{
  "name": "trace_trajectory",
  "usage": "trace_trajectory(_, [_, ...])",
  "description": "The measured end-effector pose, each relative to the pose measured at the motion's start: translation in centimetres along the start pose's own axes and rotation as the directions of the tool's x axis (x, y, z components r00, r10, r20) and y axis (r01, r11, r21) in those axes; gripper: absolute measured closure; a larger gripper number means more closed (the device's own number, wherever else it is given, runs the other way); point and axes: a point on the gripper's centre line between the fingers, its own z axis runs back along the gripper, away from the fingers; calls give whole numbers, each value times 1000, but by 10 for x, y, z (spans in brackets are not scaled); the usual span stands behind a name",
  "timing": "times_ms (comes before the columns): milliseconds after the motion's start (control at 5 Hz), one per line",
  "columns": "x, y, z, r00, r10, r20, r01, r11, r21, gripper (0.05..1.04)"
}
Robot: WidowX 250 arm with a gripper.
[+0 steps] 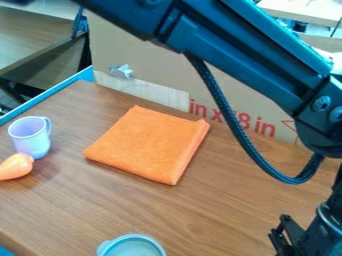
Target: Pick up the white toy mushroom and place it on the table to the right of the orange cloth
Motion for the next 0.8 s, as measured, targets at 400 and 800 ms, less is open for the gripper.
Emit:
trace_trajectory(400, [-10,35,76,986,90,142,-97,995,38,847])
trace_trajectory(800, [-18,130,105,937,281,210,-291,957,17,847])
